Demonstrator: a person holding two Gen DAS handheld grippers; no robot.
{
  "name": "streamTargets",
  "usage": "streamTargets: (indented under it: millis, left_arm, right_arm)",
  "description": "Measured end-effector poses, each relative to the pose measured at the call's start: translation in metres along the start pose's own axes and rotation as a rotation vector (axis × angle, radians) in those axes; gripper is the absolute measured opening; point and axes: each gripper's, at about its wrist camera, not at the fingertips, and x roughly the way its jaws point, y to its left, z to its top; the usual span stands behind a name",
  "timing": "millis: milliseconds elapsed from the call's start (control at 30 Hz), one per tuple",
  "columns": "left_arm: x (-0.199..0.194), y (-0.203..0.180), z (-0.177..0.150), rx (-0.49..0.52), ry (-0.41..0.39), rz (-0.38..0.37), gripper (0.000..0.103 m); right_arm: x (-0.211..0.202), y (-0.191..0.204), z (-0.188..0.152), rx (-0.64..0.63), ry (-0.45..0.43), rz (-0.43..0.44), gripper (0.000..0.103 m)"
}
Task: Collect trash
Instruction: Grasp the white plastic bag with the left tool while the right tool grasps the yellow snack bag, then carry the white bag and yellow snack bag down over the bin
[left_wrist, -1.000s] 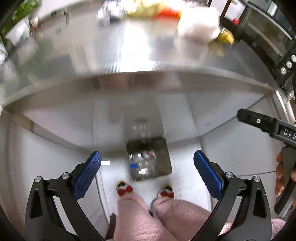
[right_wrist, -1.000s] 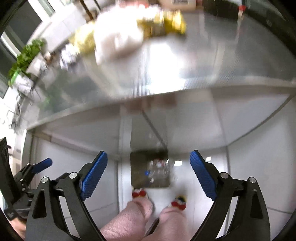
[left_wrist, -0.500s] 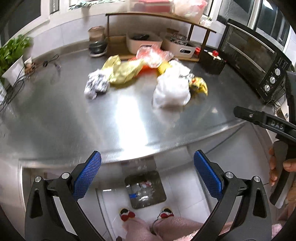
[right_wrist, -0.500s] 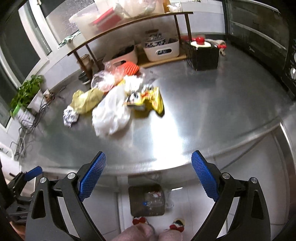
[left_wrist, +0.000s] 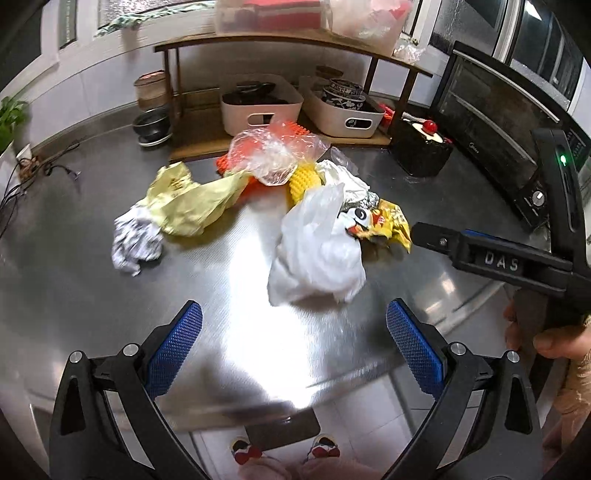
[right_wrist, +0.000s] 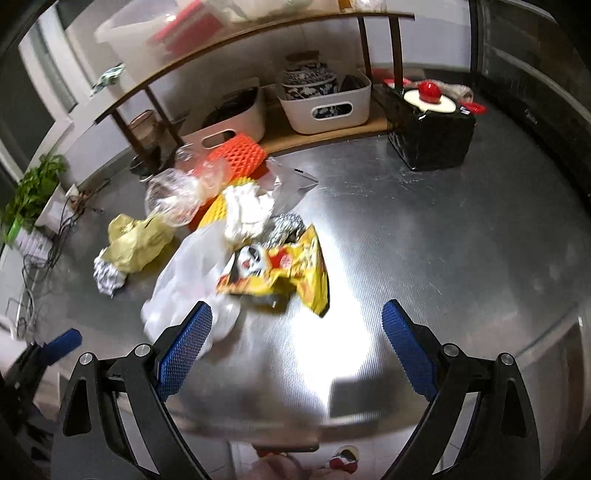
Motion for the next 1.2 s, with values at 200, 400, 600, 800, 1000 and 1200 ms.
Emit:
streamTargets:
  millis: [200,400,600,800,1000,1200]
  left_arm:
    - [0.027,-0.009,0.018,0.010,0.018,-0.028,0.093]
    - [0.058,-0.010,0.026,0.022,0.071,-0.063,0.065]
    - [0.068,-0.009,0.021,0.021,0.105,-0.116,0.034]
    - [0.059,-0.008,0.013,0.020,0.108,-0.111,0.015]
    - [0.041,-0.005,-0.003,0.000,0.102,-0.091,0.011]
    - [0.012,0.003,-0.033,-0.028,0.094,-0.056,0.010]
  right_arm:
    - [0.032,-0.009,0.021,0.013,0.060,0.020,0.076]
    - [0.058,-0.010,0.026,0.026,0.122,0.038,0.063]
    - [0.070,-0.003,0.016,-0.009,0.160,0.061,0.036]
    - [0.058,0.003,0.004,-0.025,0.154,0.081,0.032]
    - [0.032,-0.004,-0.011,-0.008,0.126,0.098,0.031]
    - [0.000,0.000,-0.034,-0.022,0.096,0.111,0.031]
